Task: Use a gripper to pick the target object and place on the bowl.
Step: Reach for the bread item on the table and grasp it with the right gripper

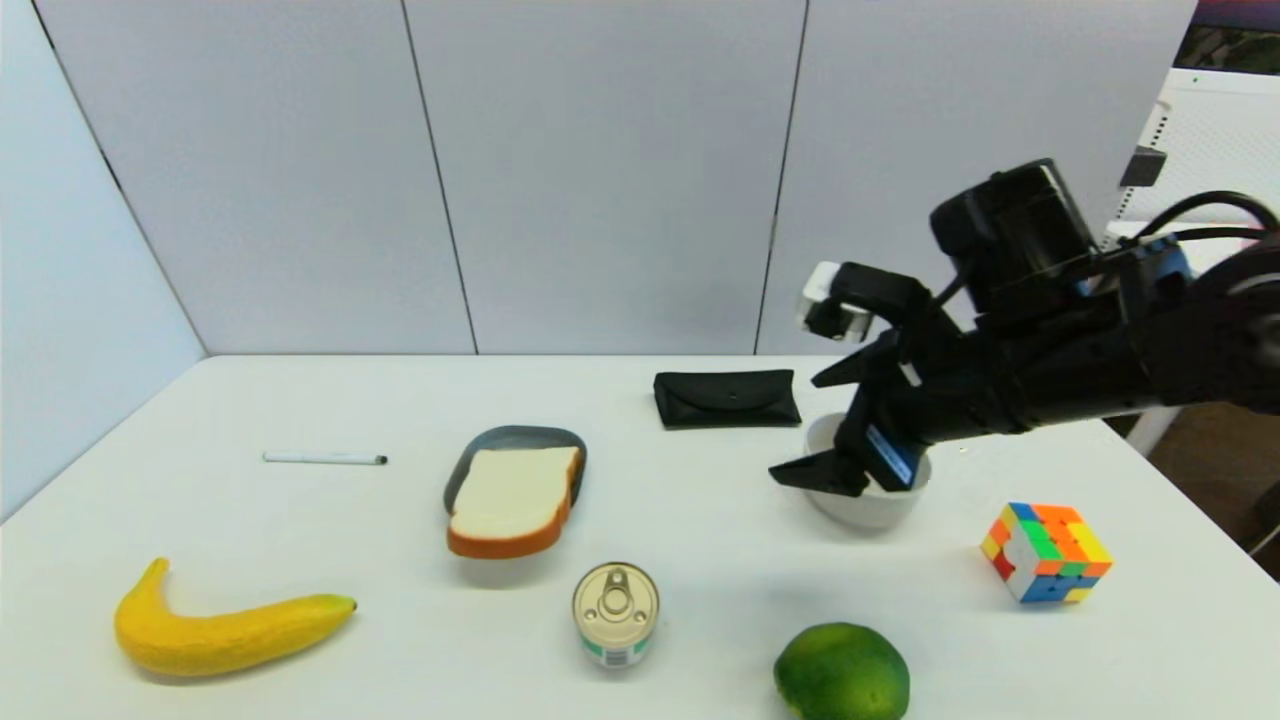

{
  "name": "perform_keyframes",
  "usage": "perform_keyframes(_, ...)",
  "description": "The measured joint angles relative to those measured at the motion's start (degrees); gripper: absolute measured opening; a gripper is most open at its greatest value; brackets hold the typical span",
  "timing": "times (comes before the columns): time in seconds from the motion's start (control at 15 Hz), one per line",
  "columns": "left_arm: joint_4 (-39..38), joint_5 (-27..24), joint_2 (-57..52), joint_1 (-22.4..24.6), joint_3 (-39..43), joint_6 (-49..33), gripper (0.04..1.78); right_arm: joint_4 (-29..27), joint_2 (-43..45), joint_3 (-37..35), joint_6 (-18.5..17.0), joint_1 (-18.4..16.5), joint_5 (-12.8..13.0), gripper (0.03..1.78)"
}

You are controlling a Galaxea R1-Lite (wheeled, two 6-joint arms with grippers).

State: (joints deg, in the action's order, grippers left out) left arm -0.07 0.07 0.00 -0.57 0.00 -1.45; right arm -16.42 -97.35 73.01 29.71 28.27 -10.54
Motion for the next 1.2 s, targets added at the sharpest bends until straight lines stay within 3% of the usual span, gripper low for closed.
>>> perform_keyframes(0.13, 0.0, 0.0, 0.0, 0.0, 0.0, 0.0, 1.71, 0.4, -3.9, 4.2, -0.2, 4.1, 0.5, 1.72)
perform_keyframes(0.27, 0.0, 0.0, 0.0, 0.0, 0.0, 0.0, 1.71, 3.0, -7.6, 7.1, -0.3, 8.1, 2.8, 1.72)
perform_keyframes(0.47, 0.0, 0.0, 0.0, 0.0, 0.0, 0.0, 1.71, 5.6, -13.1, 12.5, -0.7, 13.8, 8.4, 1.72)
perform_keyframes(0.67, 0.0, 0.0, 0.0, 0.0, 0.0, 0.0, 1.71, 6.3, -18.2, 17.9, -0.7, 17.8, 12.1, 1.72)
perform_keyframes(0.93, 0.0, 0.0, 0.0, 0.0, 0.0, 0.0, 1.71, 6.4, -24.0, 24.8, -3.0, 22.1, 21.0, 1.72)
perform_keyframes(1.2, 0.0, 0.0, 0.0, 0.0, 0.0, 0.0, 1.71, 6.6, -25.9, 26.2, -4.4, 27.1, 27.3, 1.72)
